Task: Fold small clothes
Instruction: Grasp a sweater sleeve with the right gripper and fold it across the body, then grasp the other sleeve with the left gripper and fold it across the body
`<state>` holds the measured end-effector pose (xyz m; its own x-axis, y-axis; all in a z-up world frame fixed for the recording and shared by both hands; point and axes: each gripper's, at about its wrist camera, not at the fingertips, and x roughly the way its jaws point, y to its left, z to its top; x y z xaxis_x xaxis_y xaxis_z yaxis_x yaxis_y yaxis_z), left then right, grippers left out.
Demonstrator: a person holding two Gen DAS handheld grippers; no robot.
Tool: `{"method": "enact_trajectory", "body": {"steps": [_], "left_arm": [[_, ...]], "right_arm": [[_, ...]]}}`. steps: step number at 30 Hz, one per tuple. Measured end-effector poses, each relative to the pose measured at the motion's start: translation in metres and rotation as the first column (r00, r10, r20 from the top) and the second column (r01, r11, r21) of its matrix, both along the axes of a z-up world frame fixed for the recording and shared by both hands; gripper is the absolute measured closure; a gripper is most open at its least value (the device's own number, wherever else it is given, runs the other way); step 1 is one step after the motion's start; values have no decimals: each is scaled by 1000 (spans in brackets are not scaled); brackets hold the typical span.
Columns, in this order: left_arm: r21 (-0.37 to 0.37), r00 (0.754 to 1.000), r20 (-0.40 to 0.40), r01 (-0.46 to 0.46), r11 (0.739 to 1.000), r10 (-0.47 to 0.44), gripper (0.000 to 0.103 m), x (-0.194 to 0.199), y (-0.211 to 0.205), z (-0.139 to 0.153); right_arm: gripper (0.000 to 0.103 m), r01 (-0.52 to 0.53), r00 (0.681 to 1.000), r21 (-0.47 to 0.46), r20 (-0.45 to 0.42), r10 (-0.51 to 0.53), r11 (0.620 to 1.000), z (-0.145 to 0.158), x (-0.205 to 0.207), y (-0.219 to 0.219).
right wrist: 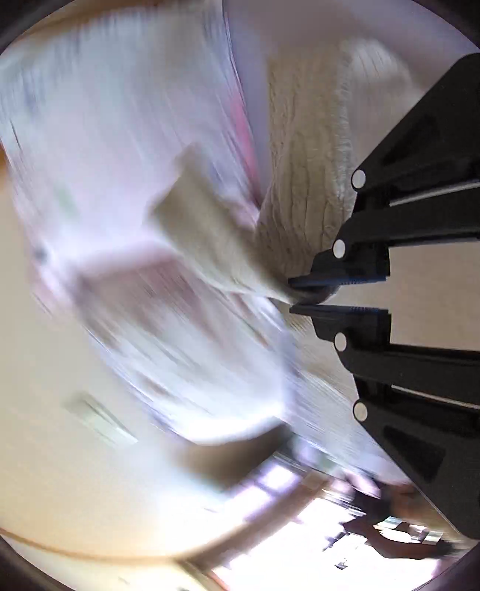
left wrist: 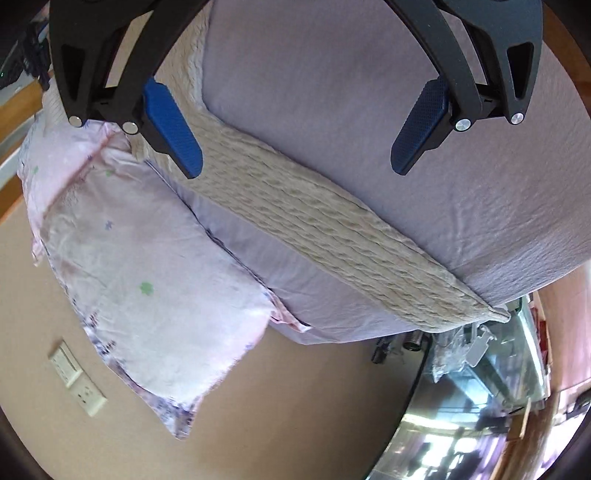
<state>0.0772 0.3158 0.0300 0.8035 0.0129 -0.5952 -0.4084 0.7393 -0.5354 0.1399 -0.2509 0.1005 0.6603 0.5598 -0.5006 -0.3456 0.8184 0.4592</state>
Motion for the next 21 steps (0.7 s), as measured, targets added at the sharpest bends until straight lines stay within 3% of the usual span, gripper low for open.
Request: {"method": "enact_trajectory", "body": {"steps": [1, 2, 3, 5, 7, 13, 16, 17, 18, 19, 21], "left_arm": [[-11, 1000, -2, -23, 1000, 23, 2, 0, 9, -2], [-36, 999, -4, -47, 998, 47, 5, 3, 21, -6], [-72, 998, -9, -67, 995, 67, 10, 4, 31, -10], [-153, 996, -15, -92, 984, 90, 16, 8, 49, -18], [-203, 991, -36, -131, 970, 126, 19, 13, 66, -26], [-340, 972, -21, -225, 913, 232, 37, 17, 101, -35], [-419, 955, -38, -282, 863, 294, 68, 16, 120, -47], [-443, 950, -54, -298, 845, 306, 90, 15, 126, -52], [-449, 948, -66, -307, 839, 311, 95, 15, 128, -56], [-437, 949, -71, -307, 846, 308, 95, 16, 127, -53], [-311, 962, -42, -269, 912, 270, 96, 24, 107, -27]], "right_arm": [[83, -71, 997, -11, -23, 71, 997, -7, -3, 26], [69, -119, 992, -27, -33, 118, 992, -11, -9, 47], [57, -128, 992, -37, -23, 127, 991, -11, -14, 54], [43, -86, 996, -70, 31, 88, 994, -6, -26, 51], [38, -24, 998, -87, 57, 29, 996, -1, -36, 32], [30, 154, 988, -59, 12, -153, 986, -5, -50, -52], [29, 211, 977, -16, -13, -211, 977, -12, -58, -81], [29, 221, 975, -4, -16, -221, 975, -15, -59, -85], [28, 229, 973, 4, -19, -229, 973, -17, -60, -89], [28, 235, 972, 6, -21, -235, 972, -19, -62, -92], [28, 242, 970, 4, -21, -242, 970, -22, -68, -99]]}}
